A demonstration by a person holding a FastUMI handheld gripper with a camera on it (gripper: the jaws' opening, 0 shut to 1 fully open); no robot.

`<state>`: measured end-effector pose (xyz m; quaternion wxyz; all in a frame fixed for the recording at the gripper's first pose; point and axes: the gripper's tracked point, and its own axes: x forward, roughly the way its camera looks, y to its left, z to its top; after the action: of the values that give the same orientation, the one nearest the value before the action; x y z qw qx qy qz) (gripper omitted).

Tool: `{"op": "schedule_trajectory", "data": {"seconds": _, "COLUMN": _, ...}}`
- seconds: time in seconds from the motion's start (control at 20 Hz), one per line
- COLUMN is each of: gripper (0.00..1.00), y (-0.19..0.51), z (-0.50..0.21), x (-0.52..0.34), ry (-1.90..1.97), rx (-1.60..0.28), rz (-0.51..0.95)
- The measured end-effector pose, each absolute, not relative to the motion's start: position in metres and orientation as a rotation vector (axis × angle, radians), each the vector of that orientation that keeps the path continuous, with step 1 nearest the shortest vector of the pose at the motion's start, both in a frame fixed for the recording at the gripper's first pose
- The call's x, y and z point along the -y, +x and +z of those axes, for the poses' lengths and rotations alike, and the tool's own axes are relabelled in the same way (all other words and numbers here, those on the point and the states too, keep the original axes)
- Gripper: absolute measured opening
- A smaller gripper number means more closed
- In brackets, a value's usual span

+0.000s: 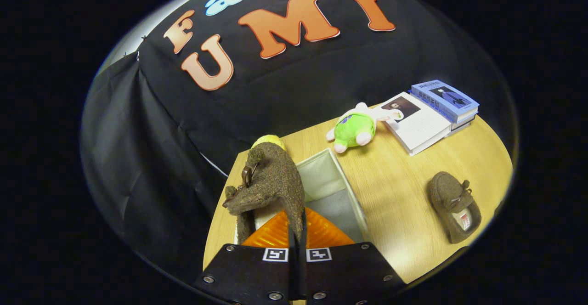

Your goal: Open the storage box then place both shoes into the box .Put the left shoe in first, then the right shoe, with the right side of both shoes facing outward in a uniform manner.

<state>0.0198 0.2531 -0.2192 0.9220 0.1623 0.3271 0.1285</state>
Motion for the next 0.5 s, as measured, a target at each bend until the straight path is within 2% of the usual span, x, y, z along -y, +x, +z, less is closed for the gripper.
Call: {"op": "schedule_trajectory", "data": {"seconds": 0.5, "gripper": 0.03, "y": 0.01, "z": -0.286, "x": -0.283, "ry": 0.299, "rx": -0.83, "rz": 0.21}}
